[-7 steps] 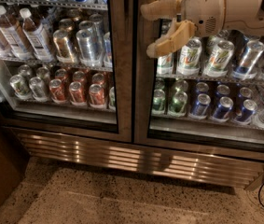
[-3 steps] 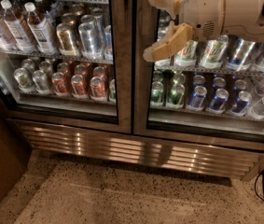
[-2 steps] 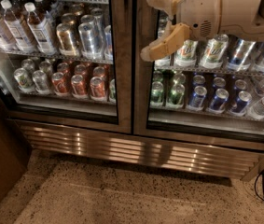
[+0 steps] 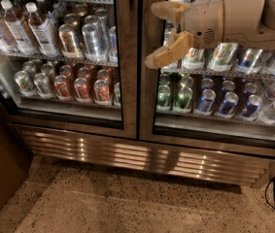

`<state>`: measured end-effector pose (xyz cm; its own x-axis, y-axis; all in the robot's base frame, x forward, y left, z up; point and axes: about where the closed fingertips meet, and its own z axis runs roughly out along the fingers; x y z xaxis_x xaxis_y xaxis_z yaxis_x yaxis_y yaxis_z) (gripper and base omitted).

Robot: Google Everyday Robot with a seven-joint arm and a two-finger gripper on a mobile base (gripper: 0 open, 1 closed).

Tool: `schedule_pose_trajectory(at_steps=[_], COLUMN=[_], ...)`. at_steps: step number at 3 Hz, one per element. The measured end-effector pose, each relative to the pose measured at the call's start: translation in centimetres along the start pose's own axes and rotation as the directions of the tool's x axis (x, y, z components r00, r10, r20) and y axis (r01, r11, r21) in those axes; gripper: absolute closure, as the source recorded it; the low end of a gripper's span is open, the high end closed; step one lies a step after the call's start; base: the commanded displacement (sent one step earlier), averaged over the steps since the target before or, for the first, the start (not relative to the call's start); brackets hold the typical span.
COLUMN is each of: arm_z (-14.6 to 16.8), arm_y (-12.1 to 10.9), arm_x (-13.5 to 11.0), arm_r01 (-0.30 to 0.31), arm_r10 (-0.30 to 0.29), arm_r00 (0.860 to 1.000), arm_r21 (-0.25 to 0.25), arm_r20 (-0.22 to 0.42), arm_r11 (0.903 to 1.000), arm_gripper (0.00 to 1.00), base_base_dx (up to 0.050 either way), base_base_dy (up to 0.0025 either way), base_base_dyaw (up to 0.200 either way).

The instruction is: Open right fridge door

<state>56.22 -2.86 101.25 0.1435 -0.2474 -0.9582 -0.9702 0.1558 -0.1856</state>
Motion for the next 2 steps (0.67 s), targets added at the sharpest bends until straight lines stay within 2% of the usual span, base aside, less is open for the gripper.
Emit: schedule_pose_trajectory(at_steps=[1, 2], arm_z=[-0.7, -3.7], arm_y=[-0.1, -0.4], arm_x=[0.1, 0.4], arm_r01=[-0.006, -0.020], arm_r10=[0.006, 0.013], arm_r00=[1.000, 0.998], arm_r21=[0.028, 0.102], arm_r20=[0.018, 0.062], arm_r11=[0.9996, 0.9946], arm_gripper=[0.00, 0.00], base_base_dx=[0.000, 0.000], base_base_dy=[0.00000, 0.00000], base_base_dyaw=[0.000, 0.000])
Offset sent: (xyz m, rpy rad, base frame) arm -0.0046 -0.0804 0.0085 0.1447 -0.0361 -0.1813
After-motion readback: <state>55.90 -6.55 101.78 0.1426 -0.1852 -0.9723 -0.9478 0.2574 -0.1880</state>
